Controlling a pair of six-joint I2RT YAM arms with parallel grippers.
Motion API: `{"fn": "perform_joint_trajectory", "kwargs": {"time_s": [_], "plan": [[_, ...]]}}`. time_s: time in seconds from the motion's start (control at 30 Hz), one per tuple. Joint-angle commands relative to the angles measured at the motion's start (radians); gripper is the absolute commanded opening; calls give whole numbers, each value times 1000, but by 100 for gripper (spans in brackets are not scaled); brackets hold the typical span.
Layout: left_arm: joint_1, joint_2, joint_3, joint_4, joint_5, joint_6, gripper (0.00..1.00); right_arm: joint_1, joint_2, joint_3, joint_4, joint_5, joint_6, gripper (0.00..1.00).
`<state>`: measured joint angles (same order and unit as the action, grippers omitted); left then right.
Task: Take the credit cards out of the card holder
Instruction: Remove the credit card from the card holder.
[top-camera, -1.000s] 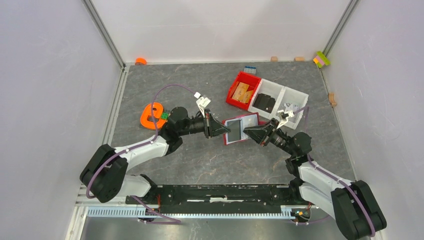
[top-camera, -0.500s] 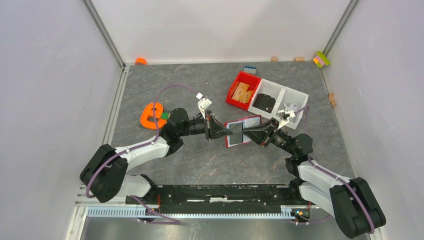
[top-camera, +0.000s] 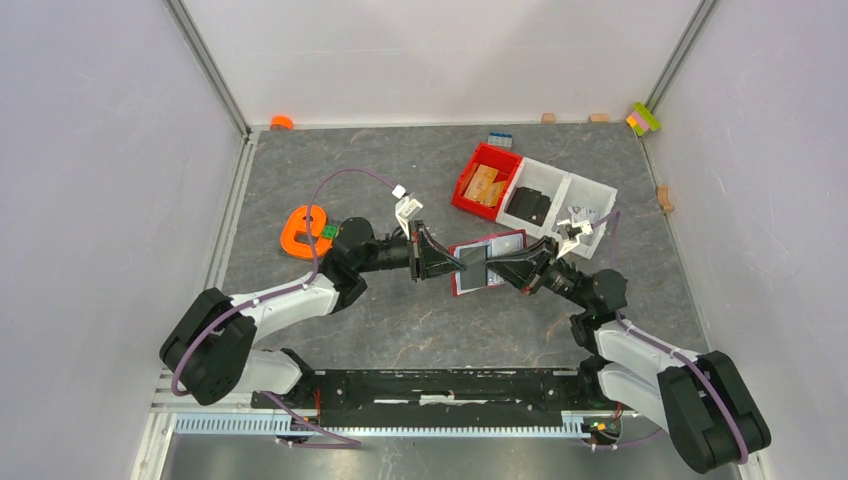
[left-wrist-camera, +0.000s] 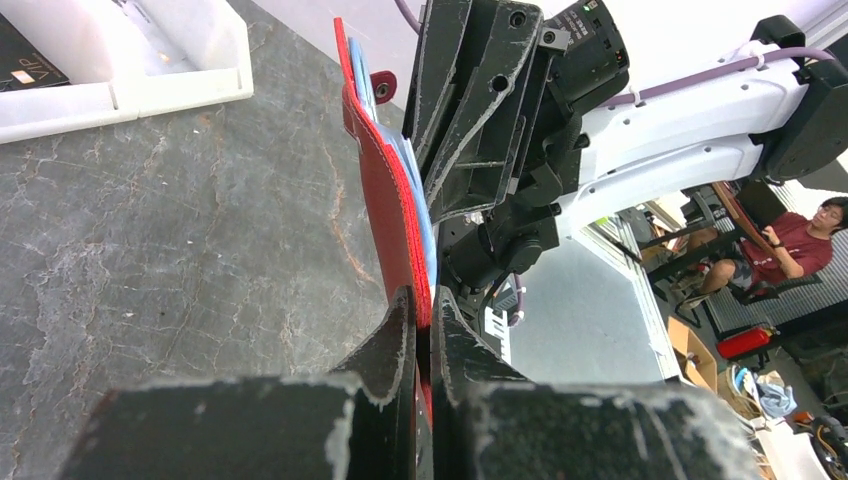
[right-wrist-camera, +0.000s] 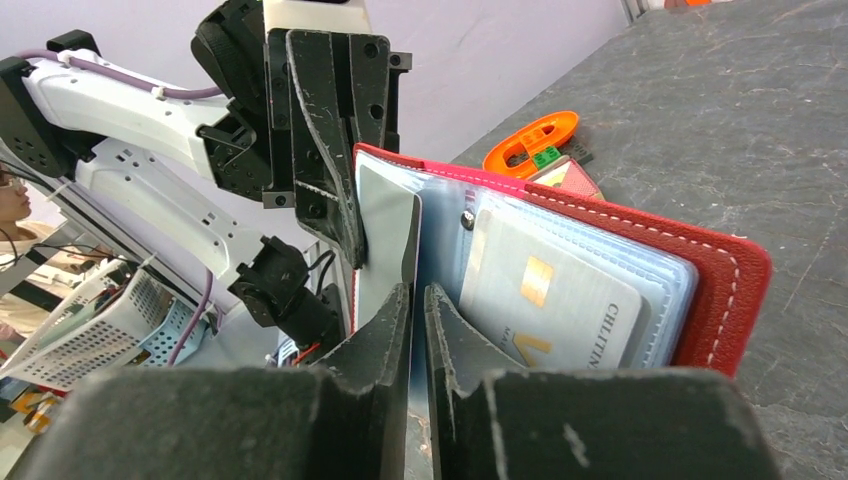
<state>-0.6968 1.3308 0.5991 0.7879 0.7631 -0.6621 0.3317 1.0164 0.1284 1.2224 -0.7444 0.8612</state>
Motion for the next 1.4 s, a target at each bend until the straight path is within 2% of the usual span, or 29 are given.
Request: {"fn": "perform_joint_trajectory", "kwargs": {"time_s": [0.0, 0.23, 0.43, 0.73, 0.93, 1.07, 1.37], "plan": [[-12, -31, 2, 100, 42, -53, 3, 3, 19, -9, 112, -23, 41, 13], [-13, -31, 1, 102, 40, -54, 3, 2, 5, -17, 137, -21, 53, 15], [-12, -29, 2, 96, 38, -54, 3, 3, -47, -18, 69, 2, 13, 16], [-12, -36, 4, 80, 31, -44, 3, -2, -122, -15, -59, 54, -62, 7], [-12, -32, 4, 85, 35, -47, 3, -2, -95, 0, -72, 34, -71, 6], [-12, -28, 6, 84, 35, -48, 3, 3, -83, 5, -60, 22, -68, 12], [-12, -25, 10, 73, 31, -45, 3, 38, -49, 20, -51, 5, -73, 16]]}}
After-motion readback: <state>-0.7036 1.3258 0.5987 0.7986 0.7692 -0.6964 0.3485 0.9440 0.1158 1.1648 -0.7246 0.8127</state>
